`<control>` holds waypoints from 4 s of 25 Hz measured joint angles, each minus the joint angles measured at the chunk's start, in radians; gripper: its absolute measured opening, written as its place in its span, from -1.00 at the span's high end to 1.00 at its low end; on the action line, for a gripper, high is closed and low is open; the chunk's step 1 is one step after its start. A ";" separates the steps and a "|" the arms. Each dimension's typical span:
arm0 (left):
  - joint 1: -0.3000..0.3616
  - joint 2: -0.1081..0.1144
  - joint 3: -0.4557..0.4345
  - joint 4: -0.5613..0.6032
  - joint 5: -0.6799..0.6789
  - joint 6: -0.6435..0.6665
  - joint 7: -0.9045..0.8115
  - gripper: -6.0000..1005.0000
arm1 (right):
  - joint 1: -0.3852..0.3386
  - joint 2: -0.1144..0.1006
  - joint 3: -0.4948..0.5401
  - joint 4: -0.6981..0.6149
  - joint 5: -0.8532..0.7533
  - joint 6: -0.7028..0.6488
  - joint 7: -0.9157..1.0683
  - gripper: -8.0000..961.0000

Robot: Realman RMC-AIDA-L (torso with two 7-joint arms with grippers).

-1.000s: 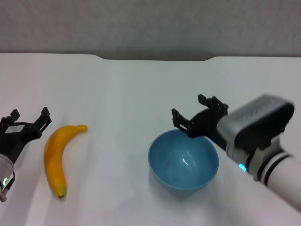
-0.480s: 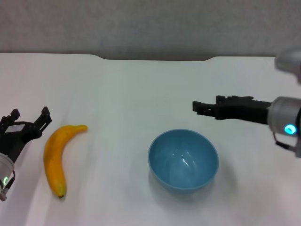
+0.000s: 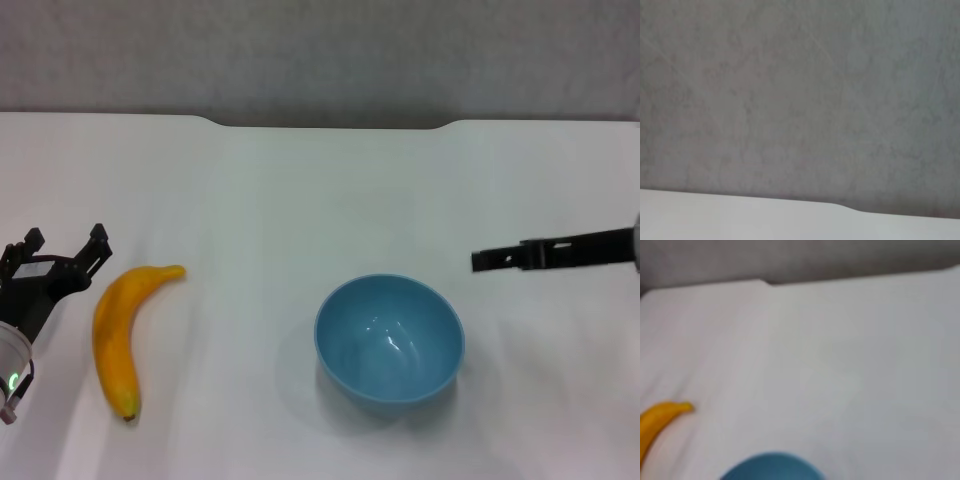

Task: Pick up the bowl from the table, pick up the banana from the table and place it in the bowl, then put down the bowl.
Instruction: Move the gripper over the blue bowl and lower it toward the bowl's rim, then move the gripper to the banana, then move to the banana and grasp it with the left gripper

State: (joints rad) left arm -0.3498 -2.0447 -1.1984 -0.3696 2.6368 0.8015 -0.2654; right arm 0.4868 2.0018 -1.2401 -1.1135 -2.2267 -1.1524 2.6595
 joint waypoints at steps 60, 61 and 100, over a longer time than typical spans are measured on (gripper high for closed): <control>-0.006 -0.002 0.021 -0.017 0.001 -0.002 -0.010 -0.78 | 0.092 0.011 -0.249 0.313 0.057 0.265 -0.089 0.91; -0.003 0.000 0.038 -0.035 0.002 -0.005 -0.016 -0.78 | 0.075 0.012 -0.249 0.290 0.058 0.268 -0.089 0.91; 0.037 0.008 -0.110 -0.402 0.018 -0.801 0.402 -0.78 | -0.044 0.006 -0.239 0.010 0.053 0.226 -0.081 0.85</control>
State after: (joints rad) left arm -0.3127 -2.0370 -1.3083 -0.7721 2.6546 0.0009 0.1363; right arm 0.4432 2.0081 -1.4790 -1.1036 -2.1739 -0.9266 2.5786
